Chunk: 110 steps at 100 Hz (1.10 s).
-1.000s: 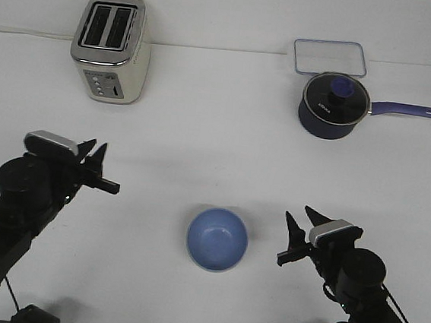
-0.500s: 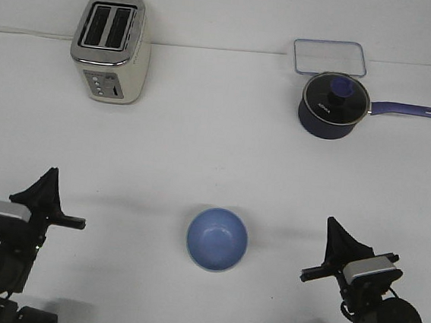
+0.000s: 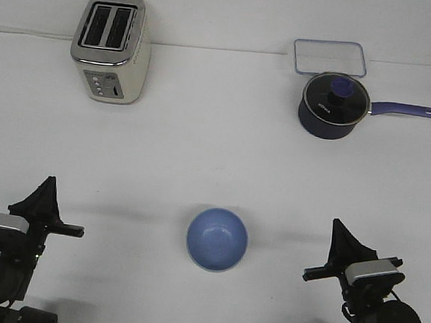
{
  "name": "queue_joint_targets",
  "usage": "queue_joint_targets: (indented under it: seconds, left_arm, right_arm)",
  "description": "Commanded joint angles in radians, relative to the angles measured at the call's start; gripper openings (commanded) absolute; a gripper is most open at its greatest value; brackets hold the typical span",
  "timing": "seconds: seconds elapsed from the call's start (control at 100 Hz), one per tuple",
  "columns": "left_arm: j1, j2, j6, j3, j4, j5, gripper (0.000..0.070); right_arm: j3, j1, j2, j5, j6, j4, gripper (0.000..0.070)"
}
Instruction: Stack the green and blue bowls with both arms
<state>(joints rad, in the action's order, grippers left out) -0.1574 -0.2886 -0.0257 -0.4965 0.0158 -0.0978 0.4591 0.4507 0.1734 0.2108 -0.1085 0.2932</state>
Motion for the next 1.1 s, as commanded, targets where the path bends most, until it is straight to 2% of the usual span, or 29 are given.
queue_joint_targets:
  seconds: [0.0, 0.39, 0.5, 0.6, 0.69, 0.8, 1.05, 1.09]
  left_arm:
    - [-0.001, -0.003, 0.011, -0.012, -0.011, 0.0, 0.0015]
    - [0.0, 0.0, 0.011, -0.012, -0.011, 0.0, 0.0015]
    - [0.035, 0.007, -0.006, 0.004, -0.016, 0.002, 0.0015]
    - [0.086, 0.036, -0.029, 0.083, -0.044, 0.037, 0.0015]
    - [0.12, 0.08, -0.031, 0.197, -0.125, 0.08, 0.0015]
    - [0.128, 0.143, -0.026, 0.325, -0.206, 0.09, 0.0015]
    - [0.128, 0.254, 0.008, 0.482, -0.228, 0.095, 0.0015]
    - [0.129, 0.274, 0.008, 0.483, -0.197, 0.097, 0.0015]
  right_arm:
    - [0.005, 0.006, -0.002, 0.0, 0.004, -0.011, 0.0003]
    - [0.005, 0.006, -0.002, 0.0, 0.004, -0.011, 0.0003]
    - [0.005, 0.006, -0.002, 0.0, 0.004, -0.011, 0.0003]
    - [0.005, 0.006, -0.002, 0.0, 0.004, -0.011, 0.0003]
    - [0.005, 0.006, -0.002, 0.0, 0.004, -0.011, 0.0003]
    - [0.005, 0.006, -0.002, 0.0, 0.004, -0.011, 0.0003]
    - [0.005, 0.006, -0.002, 0.0, 0.004, -0.011, 0.0003]
    - [0.005, 0.006, -0.002, 0.0, 0.004, -0.011, 0.0003]
